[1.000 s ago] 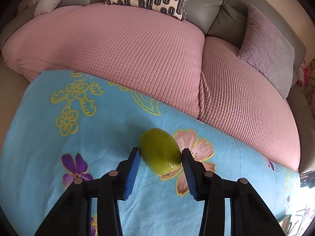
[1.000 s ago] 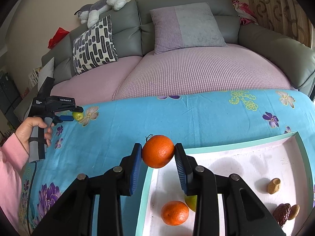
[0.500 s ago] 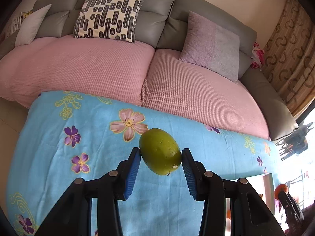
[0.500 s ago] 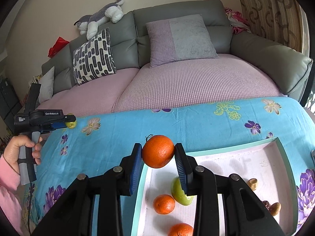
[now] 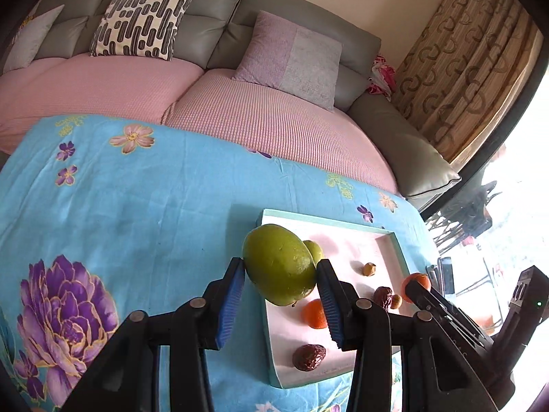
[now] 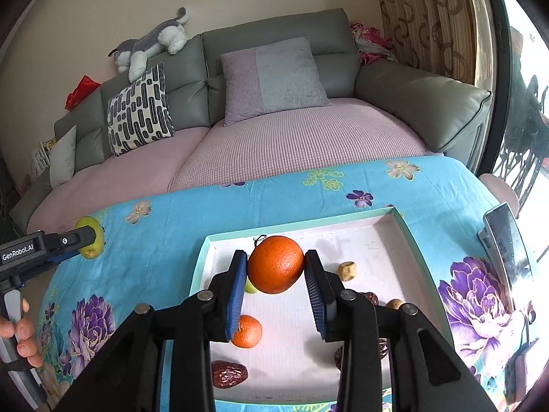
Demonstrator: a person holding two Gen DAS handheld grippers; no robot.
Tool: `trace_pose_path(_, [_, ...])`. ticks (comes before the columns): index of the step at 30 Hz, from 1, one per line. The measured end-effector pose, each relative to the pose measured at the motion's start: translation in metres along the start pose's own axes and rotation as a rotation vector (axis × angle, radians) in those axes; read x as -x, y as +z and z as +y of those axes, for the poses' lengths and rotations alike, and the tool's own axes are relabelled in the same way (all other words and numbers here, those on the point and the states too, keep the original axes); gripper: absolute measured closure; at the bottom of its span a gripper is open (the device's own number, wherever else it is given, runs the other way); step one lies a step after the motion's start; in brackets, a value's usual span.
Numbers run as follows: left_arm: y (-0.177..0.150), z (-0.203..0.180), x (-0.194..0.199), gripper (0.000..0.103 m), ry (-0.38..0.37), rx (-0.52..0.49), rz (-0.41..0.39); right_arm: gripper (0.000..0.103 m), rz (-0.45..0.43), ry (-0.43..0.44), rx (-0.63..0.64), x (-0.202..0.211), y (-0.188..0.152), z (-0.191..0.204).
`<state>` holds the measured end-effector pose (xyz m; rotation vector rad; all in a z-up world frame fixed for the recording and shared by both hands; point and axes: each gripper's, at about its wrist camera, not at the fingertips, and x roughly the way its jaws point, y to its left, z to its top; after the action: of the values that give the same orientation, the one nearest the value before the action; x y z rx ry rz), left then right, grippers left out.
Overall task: Organize fruits
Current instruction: 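Carry the lime with the left tool while the right tool carries the mandarin over the tray, then lower and release the lime with the left tool while the right tool releases the mandarin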
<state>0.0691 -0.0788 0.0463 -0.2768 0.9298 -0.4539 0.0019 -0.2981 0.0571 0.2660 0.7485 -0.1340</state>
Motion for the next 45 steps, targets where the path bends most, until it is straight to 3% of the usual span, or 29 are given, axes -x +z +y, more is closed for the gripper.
trace_pose_path(8, [-0.033,-0.030,-0.053,0.057,0.046,-0.081,0.085,0.067,0.088,0.040,-0.060,-0.025,-0.024,-0.025])
trace_pose_path(16, [-0.048,-0.021,-0.084,0.057,0.069,-0.109,0.160,0.067,0.174,0.054,-0.063,-0.061,-0.037,-0.027])
trace_pose_path(34, [-0.053,-0.024,-0.094,0.056,0.073,-0.123,0.201,0.067,0.254,-0.009,-0.030,-0.083,-0.051,-0.026])
trace_pose_path(43, [-0.051,-0.017,-0.074,0.056,0.049,-0.095,0.183,0.067,0.266,-0.028,-0.016,-0.082,-0.050,-0.022])
trace_pose_path(44, [-0.051,-0.015,-0.070,0.049,0.059,-0.090,0.174,0.067,0.266,-0.033,-0.016,-0.082,-0.050,-0.022])
trace_pose_path(45, [-0.051,-0.012,-0.066,0.035,0.095,-0.090,0.162,0.067,0.265,-0.040,-0.013,-0.081,-0.050,-0.021])
